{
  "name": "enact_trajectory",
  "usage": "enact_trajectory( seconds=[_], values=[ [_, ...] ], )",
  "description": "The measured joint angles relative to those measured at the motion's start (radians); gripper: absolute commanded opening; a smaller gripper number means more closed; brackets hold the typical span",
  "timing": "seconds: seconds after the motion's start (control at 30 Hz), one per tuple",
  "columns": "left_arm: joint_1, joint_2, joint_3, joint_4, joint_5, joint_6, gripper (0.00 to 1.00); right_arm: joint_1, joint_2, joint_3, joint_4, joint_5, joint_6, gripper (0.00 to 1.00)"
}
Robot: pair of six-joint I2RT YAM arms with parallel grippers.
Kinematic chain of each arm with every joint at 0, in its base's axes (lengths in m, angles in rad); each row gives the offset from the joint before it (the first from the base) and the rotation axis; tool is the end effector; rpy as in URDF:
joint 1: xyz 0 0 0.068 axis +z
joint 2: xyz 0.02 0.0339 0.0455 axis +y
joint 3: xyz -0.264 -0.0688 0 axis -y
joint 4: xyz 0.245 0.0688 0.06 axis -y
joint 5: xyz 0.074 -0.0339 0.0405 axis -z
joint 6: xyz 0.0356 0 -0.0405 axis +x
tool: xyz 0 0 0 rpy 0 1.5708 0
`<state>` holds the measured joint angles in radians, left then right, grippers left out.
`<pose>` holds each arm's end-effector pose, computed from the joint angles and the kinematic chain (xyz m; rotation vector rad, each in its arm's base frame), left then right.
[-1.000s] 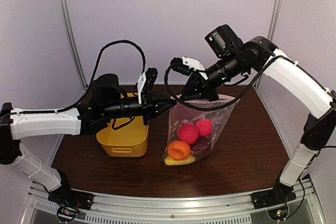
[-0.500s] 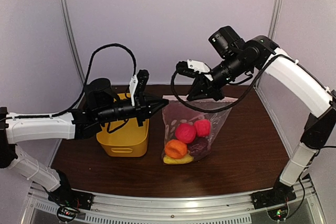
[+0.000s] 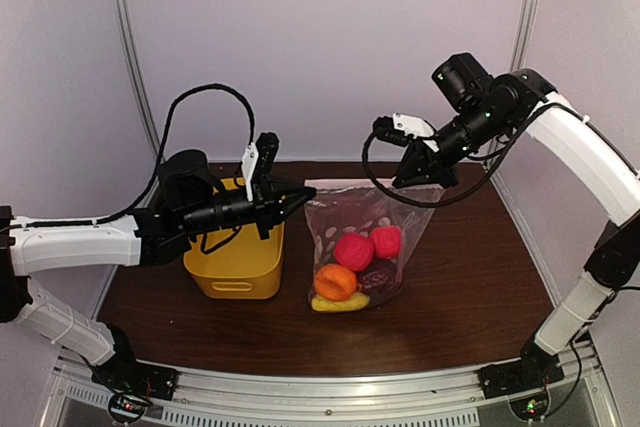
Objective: Place the food in the zip-top bag and seal the zipper
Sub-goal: Adjust the zipper on the zipper food storage bag.
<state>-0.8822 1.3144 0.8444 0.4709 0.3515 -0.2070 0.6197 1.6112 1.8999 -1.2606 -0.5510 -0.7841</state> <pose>0.1850 -0.2441 0.3115 0.8283 1.4686 -1.1130 0.2393 0.1936 0.4184 -1.7349 1.7226 0.6244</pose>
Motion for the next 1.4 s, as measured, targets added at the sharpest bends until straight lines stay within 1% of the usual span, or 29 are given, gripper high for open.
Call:
enact_trajectory(
  seconds=[0.33,0.63,1.33,1.4],
  values=[
    [0.006,0.000,-0.005,0.000,-0.001,0.000,0.00,-0.094,-0.103,-0.104,-0.024,0.013,-0.034,0.05],
    [0.015,-0.001,-0.014,0.001,-0.001,-0.001,0.00,-0.151,-0.137,-0.149,-0.030,0.034,-0.056,0.05],
    [0.018,-0.005,-0.030,0.008,-0.009,-0.012,0.00,-0.199,-0.165,-0.194,-0.038,0.056,-0.079,0.06],
    [0.018,-0.005,-0.031,0.010,-0.009,-0.012,0.00,-0.203,-0.166,-0.198,-0.038,0.055,-0.081,0.09]
  ],
)
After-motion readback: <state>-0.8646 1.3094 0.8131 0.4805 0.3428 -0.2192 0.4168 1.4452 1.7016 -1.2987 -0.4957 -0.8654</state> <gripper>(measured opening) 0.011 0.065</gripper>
